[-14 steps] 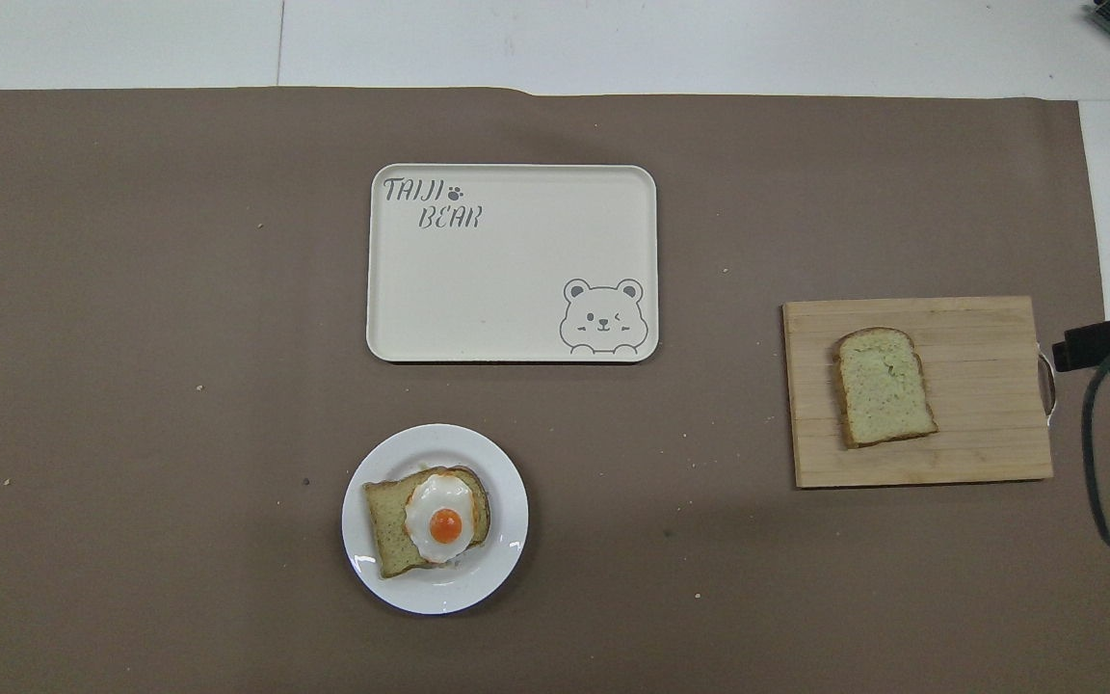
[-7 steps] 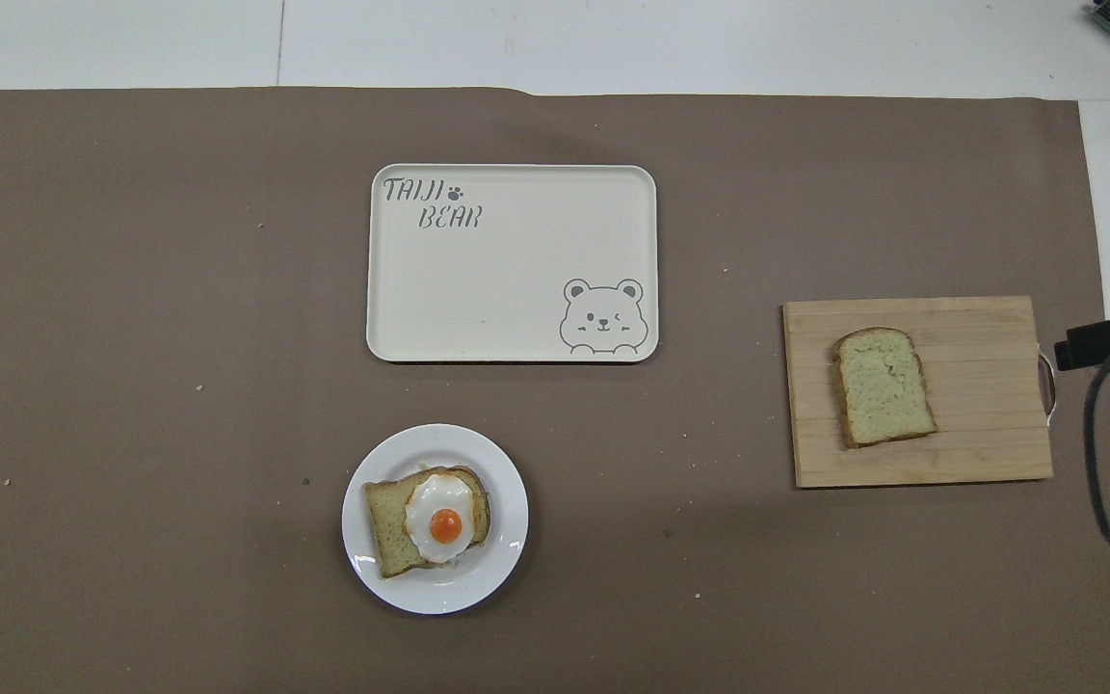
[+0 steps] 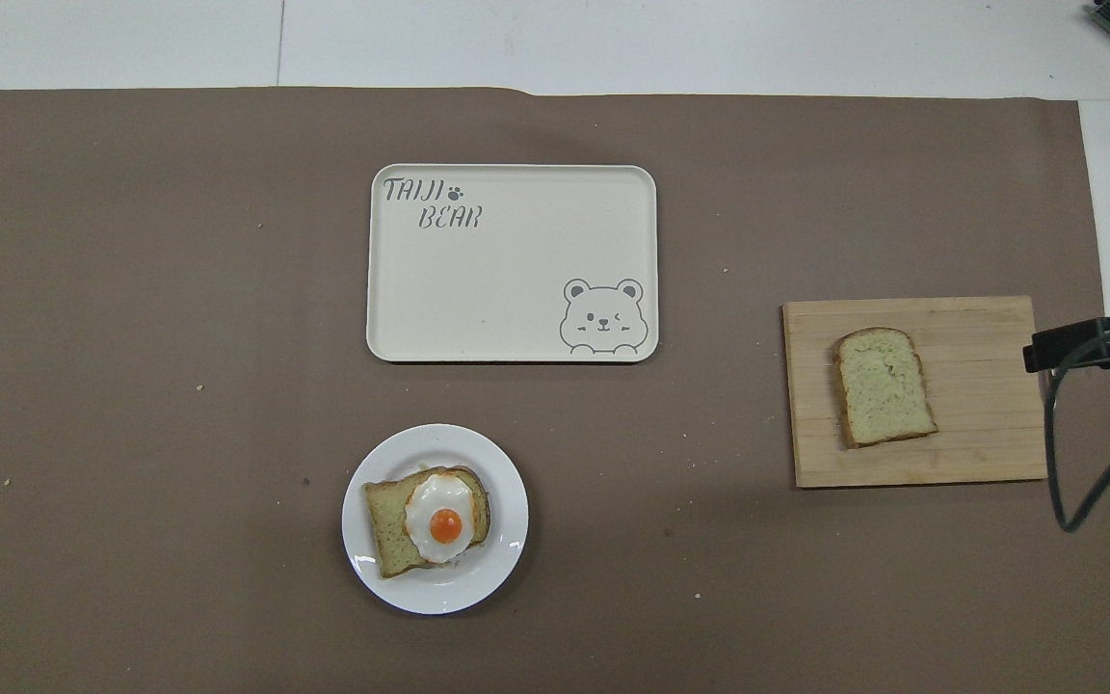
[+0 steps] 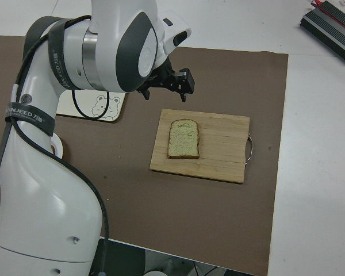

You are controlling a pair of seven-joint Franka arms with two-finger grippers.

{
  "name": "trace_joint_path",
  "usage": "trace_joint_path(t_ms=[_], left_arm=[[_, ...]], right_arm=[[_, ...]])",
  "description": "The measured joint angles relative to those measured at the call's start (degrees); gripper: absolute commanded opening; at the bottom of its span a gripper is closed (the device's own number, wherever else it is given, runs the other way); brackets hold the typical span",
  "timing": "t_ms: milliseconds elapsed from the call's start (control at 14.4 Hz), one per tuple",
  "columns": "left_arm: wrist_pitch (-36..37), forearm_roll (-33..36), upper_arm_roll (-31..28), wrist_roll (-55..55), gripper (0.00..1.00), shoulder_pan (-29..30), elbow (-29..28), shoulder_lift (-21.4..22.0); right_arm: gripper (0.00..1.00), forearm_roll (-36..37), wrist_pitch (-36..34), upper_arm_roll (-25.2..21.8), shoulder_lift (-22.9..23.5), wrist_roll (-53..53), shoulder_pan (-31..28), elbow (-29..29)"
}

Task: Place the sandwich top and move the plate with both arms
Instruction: 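Reach the right gripper to the bread slice on the cutting board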

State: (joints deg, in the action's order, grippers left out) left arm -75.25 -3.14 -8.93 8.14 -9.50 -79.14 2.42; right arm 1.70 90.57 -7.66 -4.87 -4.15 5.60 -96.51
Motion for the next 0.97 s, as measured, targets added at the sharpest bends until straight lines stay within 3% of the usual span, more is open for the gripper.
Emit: trace_joint_path(t_ms=[486,971], left_arm=[[0.00,0.00,0.00,0.00,1.00,0.00,0.00,0.00],[0.00,0.00,0.00,0.00,1.00,0.00,0.00,0.00]], right_arm=[[1.00,-0.47,14.22,-0.07,0.50,-3.61,-0.69,-13.42],[1.00,-3.07,25.25,-0.13,6.78,-8.74,-2.48,-19.49]])
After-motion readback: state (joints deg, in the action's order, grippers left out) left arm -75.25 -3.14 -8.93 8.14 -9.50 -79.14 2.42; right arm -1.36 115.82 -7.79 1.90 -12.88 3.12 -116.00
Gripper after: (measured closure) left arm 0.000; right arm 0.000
